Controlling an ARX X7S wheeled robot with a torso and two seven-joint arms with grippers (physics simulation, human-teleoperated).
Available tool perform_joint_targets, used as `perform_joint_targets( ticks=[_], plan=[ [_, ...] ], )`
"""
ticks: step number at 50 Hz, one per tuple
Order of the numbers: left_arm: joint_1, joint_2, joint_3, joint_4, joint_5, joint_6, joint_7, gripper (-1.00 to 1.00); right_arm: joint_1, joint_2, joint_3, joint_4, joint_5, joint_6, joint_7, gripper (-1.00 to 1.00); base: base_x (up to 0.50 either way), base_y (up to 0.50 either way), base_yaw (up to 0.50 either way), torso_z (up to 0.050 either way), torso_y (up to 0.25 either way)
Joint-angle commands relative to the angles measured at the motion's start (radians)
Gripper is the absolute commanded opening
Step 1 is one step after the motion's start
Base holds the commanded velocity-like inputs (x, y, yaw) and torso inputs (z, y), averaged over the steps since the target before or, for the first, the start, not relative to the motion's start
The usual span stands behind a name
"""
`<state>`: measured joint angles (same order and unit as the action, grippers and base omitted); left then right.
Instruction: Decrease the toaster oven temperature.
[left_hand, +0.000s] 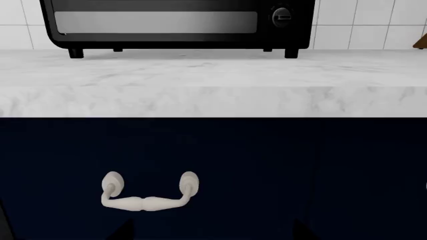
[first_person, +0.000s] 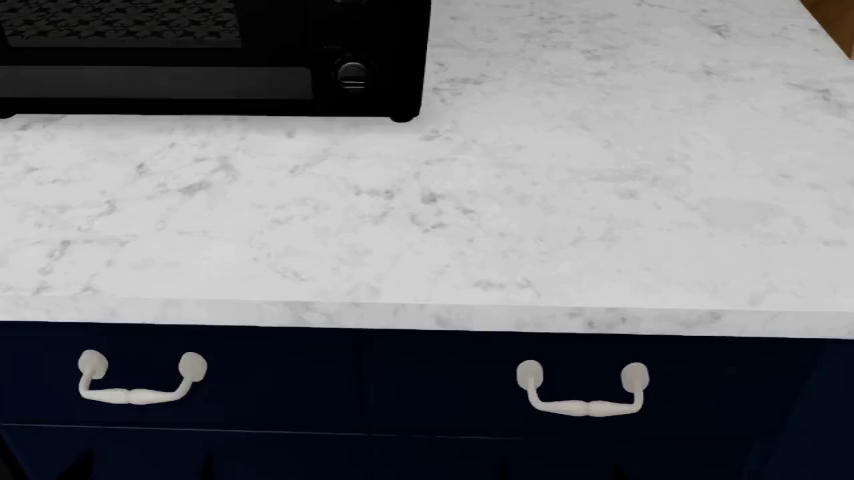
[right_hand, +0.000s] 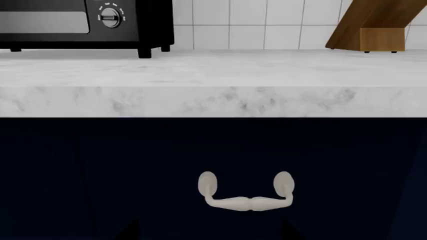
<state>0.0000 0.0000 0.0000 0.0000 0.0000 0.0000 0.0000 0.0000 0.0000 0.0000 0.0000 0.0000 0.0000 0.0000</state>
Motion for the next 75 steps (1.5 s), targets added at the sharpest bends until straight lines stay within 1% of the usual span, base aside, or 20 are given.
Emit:
perform_joint_targets(
  ticks=[1, 5, 6, 13, 14, 23, 24, 30, 40, 45, 49, 53, 59, 61, 62, 64, 67, 72, 74, 75],
  plan=[
    [-0.001, -0.023, 0.027, -0.004, -0.023, 0.003, -0.026, 1.00, -0.001, 0.028, -0.035, -0.009, 0.028, 0.007, 0.035, 1.00, 0.00, 0.00, 0.00, 0.000, 0.000],
    [-0.015, -0.033, 0.036, -0.044, -0.035, 0.028, -0.035, 1.00, -0.008, 0.034, -0.032, -0.026, 0.058, 0.006, 0.041, 1.00, 0.00, 0.00, 0.00, 0.000, 0.000],
    [-0.006, -0.033, 0.042, -0.019, -0.033, 0.012, -0.042, 1.00, -0.011, 0.042, -0.041, -0.039, 0.048, 0.033, 0.045, 1.00, 0.00, 0.00, 0.00, 0.000, 0.000],
    [0.020, -0.047, 0.061, 0.065, -0.044, -0.042, -0.063, 1.00, 0.007, 0.049, -0.069, 0.035, 0.047, -0.037, 0.056, 1.00, 0.00, 0.00, 0.00, 0.000, 0.000],
    [-0.001, -0.051, 0.059, 0.003, -0.050, -0.001, -0.059, 1.00, 0.002, 0.053, -0.064, 0.003, 0.053, -0.004, 0.063, 1.00, 0.00, 0.00, 0.00, 0.000, 0.000],
    [0.005, -0.066, 0.077, 0.017, -0.068, 0.003, -0.070, 1.00, 0.006, 0.064, -0.083, 0.013, 0.065, -0.012, 0.079, 1.00, 0.00, 0.00, 0.00, 0.000, 0.000],
    [0.001, -0.070, 0.084, 0.018, -0.037, -0.014, -0.093, 1.00, 0.006, 0.066, -0.084, 0.013, 0.066, -0.012, 0.081, 1.00, 0.00, 0.00, 0.00, 0.000, 0.000],
    [-0.006, -0.078, 0.081, 0.012, -0.071, 0.022, -0.087, 1.00, 0.004, 0.076, -0.096, -0.010, 0.072, -0.006, 0.089, 1.00, 0.00, 0.00, 0.00, 0.000, 0.000],
    [0.022, -0.106, 0.098, 0.417, -0.054, -0.154, -0.129, 1.00, -0.020, 0.104, -0.119, -0.181, 0.056, 0.013, 0.109, 1.00, 0.00, 0.00, 0.00, 0.000, 0.000],
    [0.013, -0.123, 0.103, 0.526, -0.053, -0.221, -0.137, 1.00, -0.020, 0.131, -0.127, -0.366, 0.021, 0.114, 0.128, 1.00, 0.00, 0.00, 0.00, 0.000, 0.000],
    [-0.016, -0.133, 0.105, 0.567, -0.074, -0.301, -0.132, 1.00, -0.006, 0.147, -0.123, -0.447, 0.011, 0.183, 0.135, 1.00, 0.00, 0.00, 0.00, 0.000, 0.000],
    [-0.080, -0.150, 0.093, 0.599, -0.099, -0.388, -0.122, 1.00, 0.012, 0.158, -0.121, -0.507, 0.007, 0.253, 0.139, 1.00, 0.00, 0.00, 0.00, 0.000, 0.000],
    [-0.208, -0.158, 0.079, 0.664, -0.152, -0.582, -0.117, 1.00, 0.070, 0.170, -0.124, -0.575, -0.018, 0.433, 0.152, 1.00, 0.00, 0.00, 0.00, 0.000, 0.000],
    [-0.244, -0.154, 0.075, 0.672, -0.164, -0.640, -0.124, 1.00, 0.081, 0.173, -0.116, -0.585, 0.011, 0.451, 0.132, 1.00, 0.00, 0.00, 0.00, 0.000, 0.000],
    [-0.272, -0.156, 0.074, 0.677, -0.176, -0.702, -0.127, 1.00, 0.094, 0.174, -0.114, -0.594, 0.002, 0.484, 0.141, 1.00, 0.00, 0.00, 0.00, 0.000, 0.000],
    [-0.293, -0.159, 0.072, 0.676, -0.195, -0.725, -0.114, 1.00, 0.113, 0.176, -0.111, -0.612, 0.000, 0.528, 0.145, 1.00, 0.00, 0.00, 0.00, 0.000, 0.000],
    [-0.318, -0.166, 0.081, 0.676, -0.206, -0.750, -0.105, 1.00, 0.152, 0.169, -0.095, -0.647, 0.021, 0.637, 0.143, 1.00, 0.00, 0.00, 0.00, 0.000, 0.000],
    [-0.389, -0.167, 0.069, 0.716, -0.257, -0.872, -0.097, 1.00, 0.226, 0.184, -0.103, -0.721, -0.038, 0.783, 0.191, 1.00, 0.00, 0.00, 0.00, 0.000, 0.000],
    [-0.436, -0.166, 0.064, 0.727, -0.286, -0.943, -0.091, 1.00, 0.273, 0.185, -0.093, -0.755, -0.030, 0.899, 0.178, 1.00, 0.00, 0.00, 0.00, 0.000, 0.000],
    [-0.444, -0.167, 0.065, 0.727, -0.287, -0.951, -0.091, 1.00, 0.279, 0.186, -0.090, -0.763, -0.022, 0.913, 0.171, 1.00, 0.00, 0.00, 0.00, 0.000, 0.000]
  ],
)
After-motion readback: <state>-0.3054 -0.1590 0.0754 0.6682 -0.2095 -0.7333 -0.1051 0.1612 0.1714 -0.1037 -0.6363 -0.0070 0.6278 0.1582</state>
